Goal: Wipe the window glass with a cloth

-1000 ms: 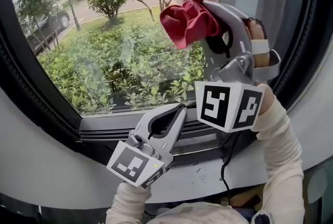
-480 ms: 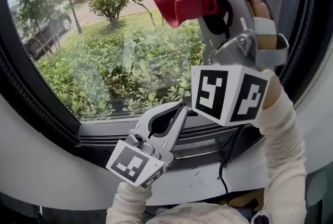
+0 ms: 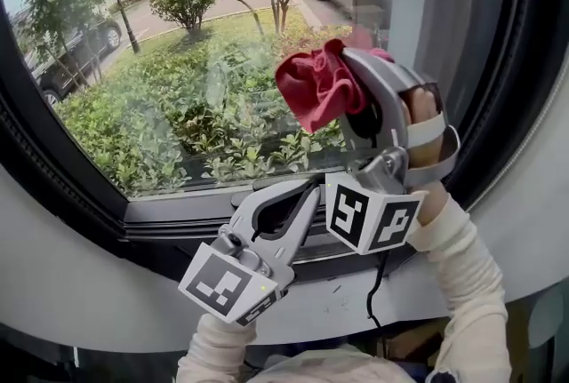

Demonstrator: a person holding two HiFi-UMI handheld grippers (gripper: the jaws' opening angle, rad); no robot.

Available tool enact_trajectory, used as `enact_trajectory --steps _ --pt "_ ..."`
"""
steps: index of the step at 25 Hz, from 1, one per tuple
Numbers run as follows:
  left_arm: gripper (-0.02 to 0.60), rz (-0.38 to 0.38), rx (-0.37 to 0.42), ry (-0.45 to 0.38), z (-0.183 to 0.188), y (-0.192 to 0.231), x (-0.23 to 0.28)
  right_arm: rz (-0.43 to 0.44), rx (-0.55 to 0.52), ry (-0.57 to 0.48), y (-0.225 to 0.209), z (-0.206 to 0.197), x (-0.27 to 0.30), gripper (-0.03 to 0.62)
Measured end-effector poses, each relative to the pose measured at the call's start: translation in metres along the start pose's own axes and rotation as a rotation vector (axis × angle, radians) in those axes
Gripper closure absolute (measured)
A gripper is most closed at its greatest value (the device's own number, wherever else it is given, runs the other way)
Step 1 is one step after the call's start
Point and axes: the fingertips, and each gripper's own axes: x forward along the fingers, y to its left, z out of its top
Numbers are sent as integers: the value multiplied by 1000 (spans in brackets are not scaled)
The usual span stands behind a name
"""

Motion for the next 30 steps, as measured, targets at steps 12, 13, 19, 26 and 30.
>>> enact_trajectory --steps 12,13,19,26,30 --pt "581 -33 -4 48 -18 -27 8 125 23 45 70 -34 -44 484" --pt "581 -37 -3 46 -18 -29 10 122 29 50 65 -37 -42 482" --pt "581 -58 -7 25 -15 -29 20 41 6 87 2 -49 -13 480" --pt "581 -86 16 -5 0 -29 33 -88 -76 96 -89 -44 32 480" --pt "581 -103 37 -13 7 -26 38 -113 -81 120 -125 -40 52 480"
